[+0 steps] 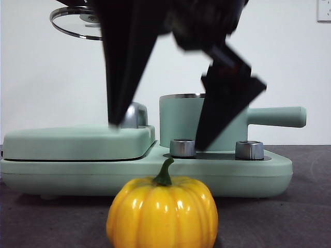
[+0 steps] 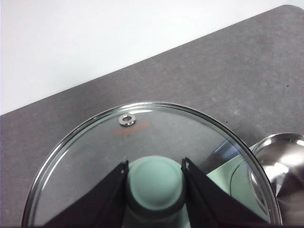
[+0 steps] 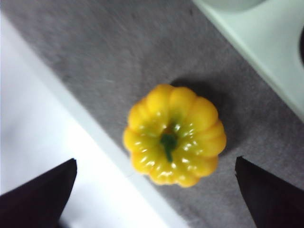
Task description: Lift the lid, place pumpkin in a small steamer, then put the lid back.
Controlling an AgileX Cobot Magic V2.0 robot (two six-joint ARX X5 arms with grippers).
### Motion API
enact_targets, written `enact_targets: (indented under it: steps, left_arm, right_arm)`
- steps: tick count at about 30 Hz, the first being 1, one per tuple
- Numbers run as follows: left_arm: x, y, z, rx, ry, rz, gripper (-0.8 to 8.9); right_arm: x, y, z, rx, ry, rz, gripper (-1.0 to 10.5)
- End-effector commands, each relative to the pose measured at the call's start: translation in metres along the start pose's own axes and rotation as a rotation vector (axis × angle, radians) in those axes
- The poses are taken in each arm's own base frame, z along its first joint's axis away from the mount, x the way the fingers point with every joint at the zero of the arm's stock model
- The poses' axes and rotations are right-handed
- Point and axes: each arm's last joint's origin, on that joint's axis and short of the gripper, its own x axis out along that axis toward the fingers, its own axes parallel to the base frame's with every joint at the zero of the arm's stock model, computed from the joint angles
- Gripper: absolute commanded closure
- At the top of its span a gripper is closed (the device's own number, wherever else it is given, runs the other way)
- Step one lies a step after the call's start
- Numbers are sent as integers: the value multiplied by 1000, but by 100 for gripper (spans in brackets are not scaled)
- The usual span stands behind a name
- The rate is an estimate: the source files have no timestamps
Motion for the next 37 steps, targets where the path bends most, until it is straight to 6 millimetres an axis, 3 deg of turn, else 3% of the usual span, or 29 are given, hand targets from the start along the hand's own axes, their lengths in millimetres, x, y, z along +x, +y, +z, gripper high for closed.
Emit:
enact_targets:
  steps: [1,7,17,21,26,31,37]
  left_arm:
    - [-12,-2,12,14,-71,4,696]
    - [-12,-2,13,14,-71,3,696]
    - [-12,-2,12,5,-68,2,696]
    - [-12,-2,12,2,-69,2,697]
    - [-12,-2,12,2,-70,2,697]
    - [-12,-2,12,2,-69,3,697]
    - [-13,0,12,-1,-69,7,697]
  right_arm:
    - [13,5,7,-4,23,-20,349]
    - [38,7,13,-9,52,-25,349]
    - [60,8,14,5,94,-91,353]
    - [63,9,14,0,100,-101,439]
    - [63,9,14,1,101,-100,605]
    - [60,9,16,4,105,-102,620]
    - [25,11,34,37,107,-112,620]
